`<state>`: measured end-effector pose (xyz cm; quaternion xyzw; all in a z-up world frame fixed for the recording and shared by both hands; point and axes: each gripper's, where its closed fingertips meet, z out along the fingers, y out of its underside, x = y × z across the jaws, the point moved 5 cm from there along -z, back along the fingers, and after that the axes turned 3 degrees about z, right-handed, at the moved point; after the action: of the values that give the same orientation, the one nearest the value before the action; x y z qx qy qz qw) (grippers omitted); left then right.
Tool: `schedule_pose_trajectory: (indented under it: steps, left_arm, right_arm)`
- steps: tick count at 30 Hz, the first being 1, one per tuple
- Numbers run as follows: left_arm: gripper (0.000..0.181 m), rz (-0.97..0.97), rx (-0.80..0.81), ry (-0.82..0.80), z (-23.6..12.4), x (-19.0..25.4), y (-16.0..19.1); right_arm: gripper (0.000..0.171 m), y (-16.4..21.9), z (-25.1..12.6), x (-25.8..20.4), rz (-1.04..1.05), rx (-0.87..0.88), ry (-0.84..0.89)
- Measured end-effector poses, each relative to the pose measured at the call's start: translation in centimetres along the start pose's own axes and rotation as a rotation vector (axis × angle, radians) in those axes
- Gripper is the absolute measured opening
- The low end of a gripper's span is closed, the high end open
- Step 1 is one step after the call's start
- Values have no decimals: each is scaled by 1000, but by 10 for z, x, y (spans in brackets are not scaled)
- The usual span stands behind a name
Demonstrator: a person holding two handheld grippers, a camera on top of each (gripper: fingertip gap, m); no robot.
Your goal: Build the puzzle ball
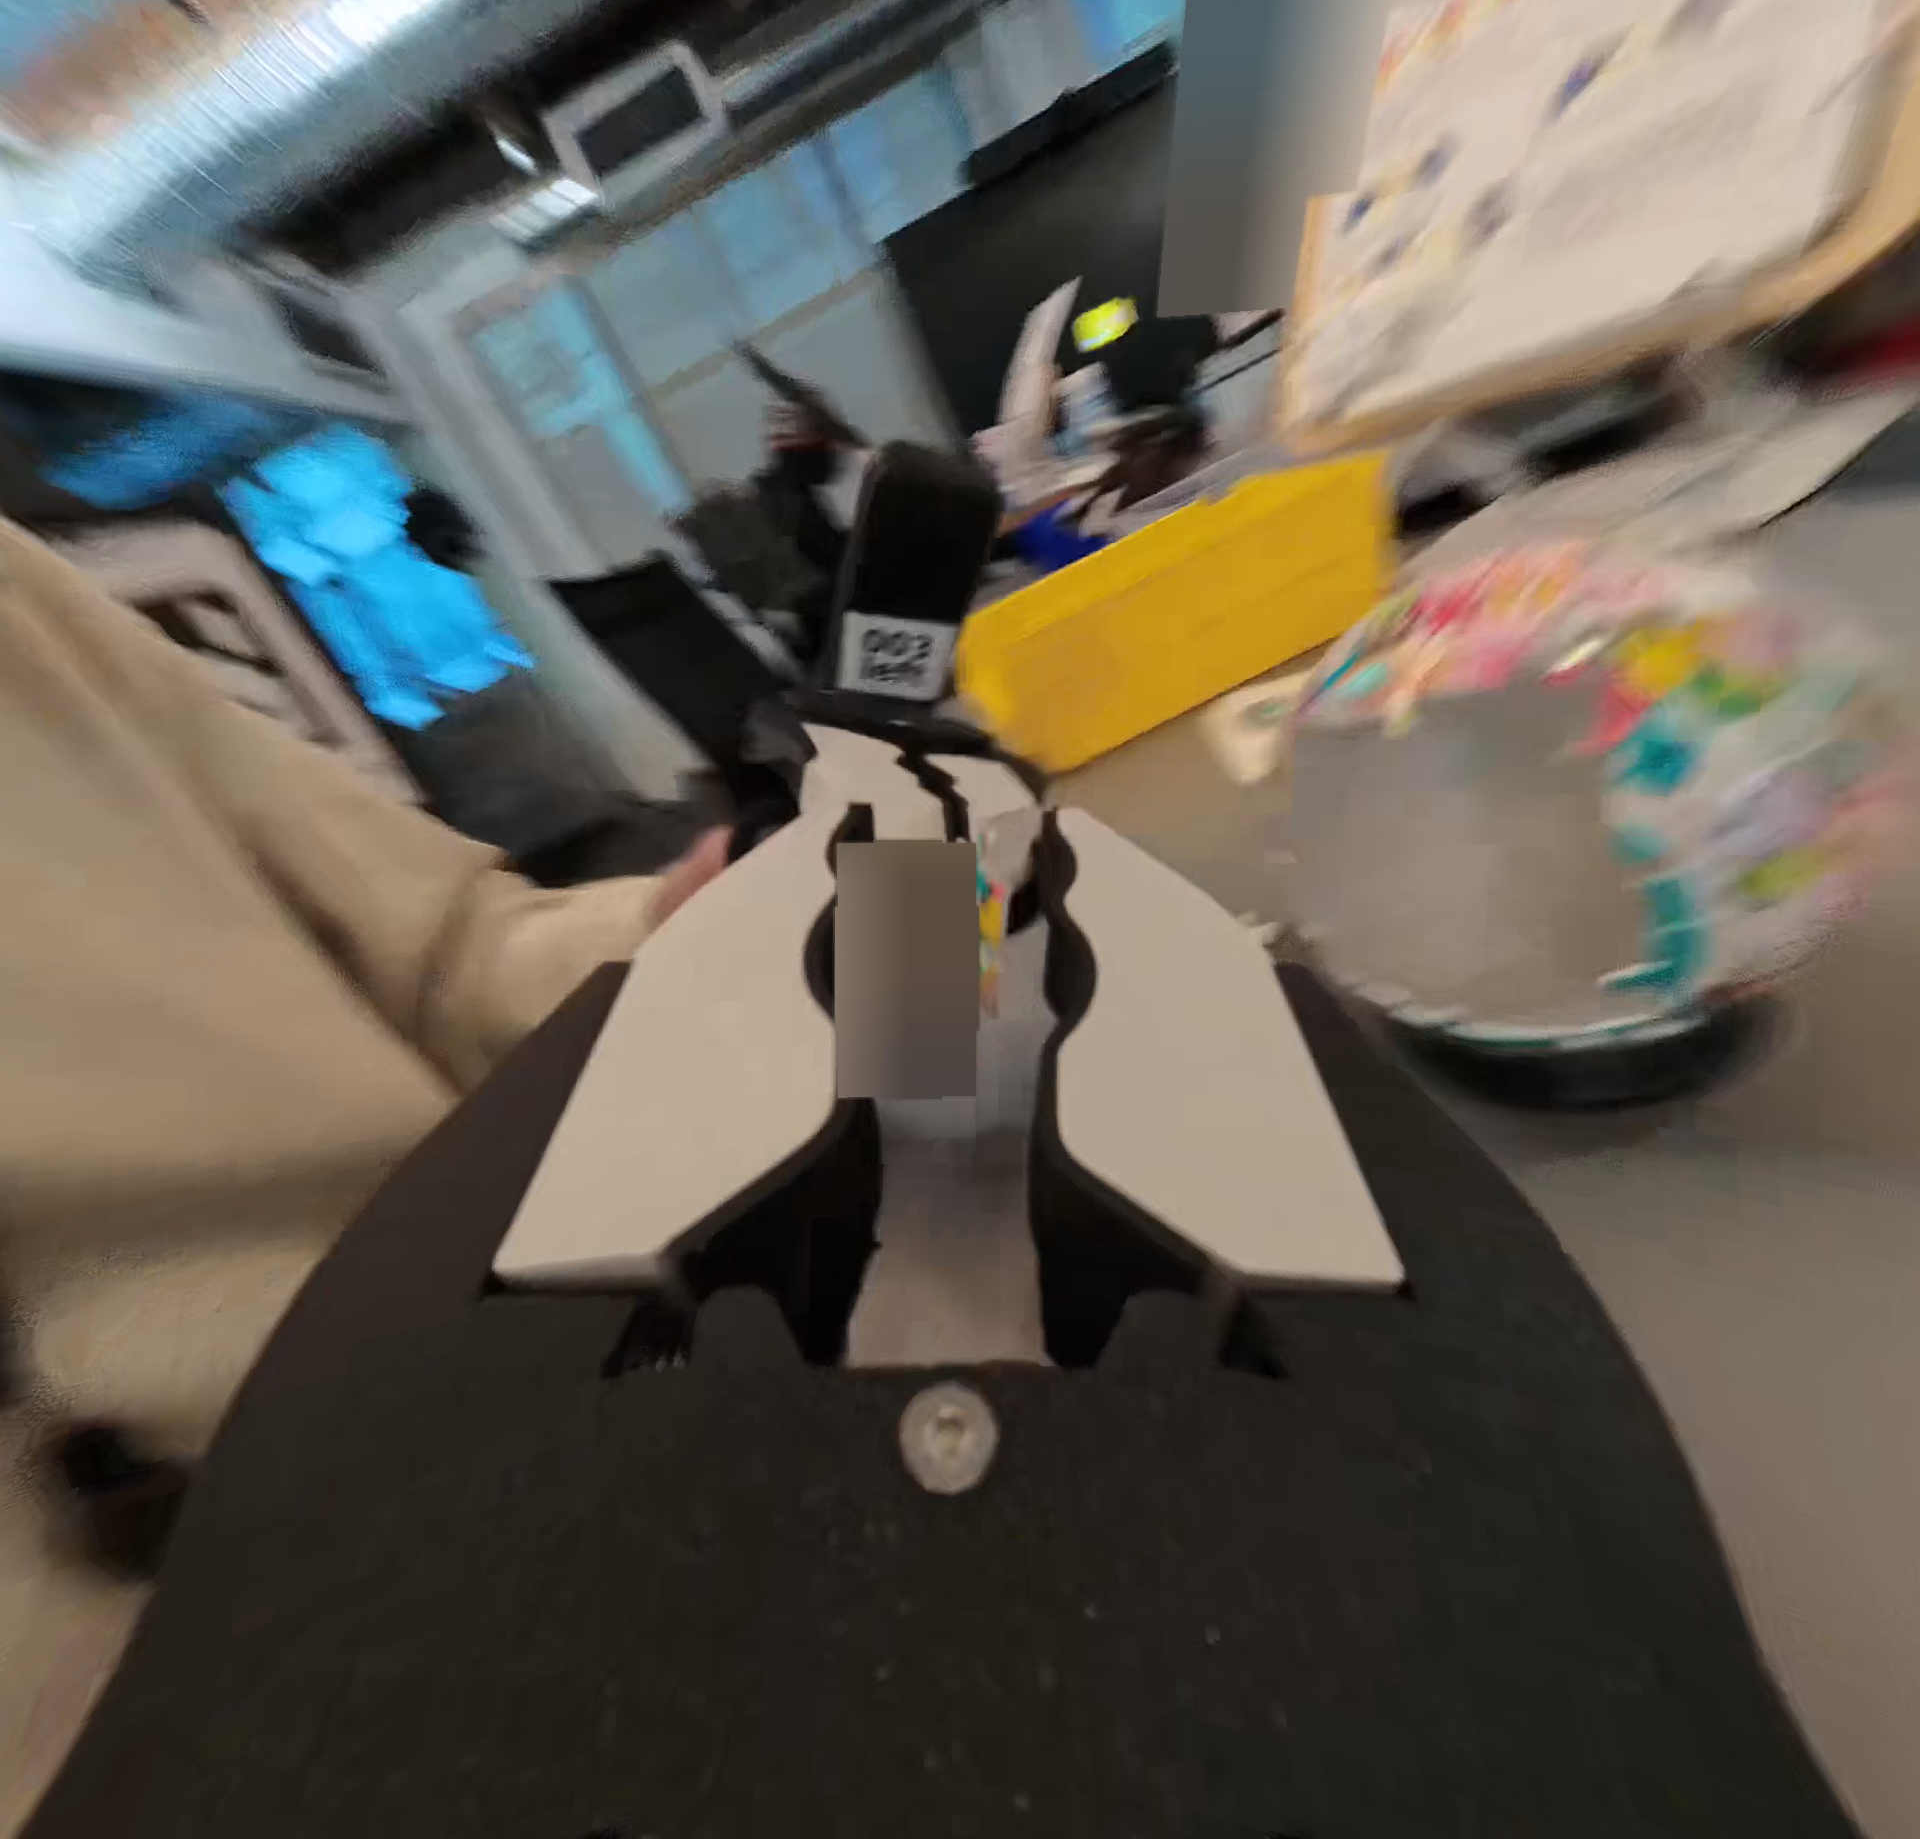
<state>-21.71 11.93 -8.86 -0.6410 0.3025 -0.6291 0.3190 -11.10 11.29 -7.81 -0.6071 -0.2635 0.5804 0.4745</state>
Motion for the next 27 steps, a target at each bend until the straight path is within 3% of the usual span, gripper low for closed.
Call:
schedule_pose_trajectory:
  steps: [5,7,9,14,23,27]
  left_arm:
    - [1,-281,314,-59,-19,-5,-20]
    - [1,-395,416,-60,-20,1,-24]
    - [1,-495,461,-76,-18,7,-24]
    - [1,-543,428,-148,-11,18,-20]
    - [0,-594,451,-149,-7,22,-10]
    - [2,-584,444,-151,-5,23,-9]
  right_arm:
    - [30,9,18,-25,-924,-217,534]
    - [16,13,23,-33,-1236,-130,731]
    - [10,19,29,-40,-1519,-116,784]
    - [30,16,35,-34,-1689,-208,856]
    - [5,22,34,-35,-1815,-280,899]
    - [3,22,31,-37,-1815,-272,906]
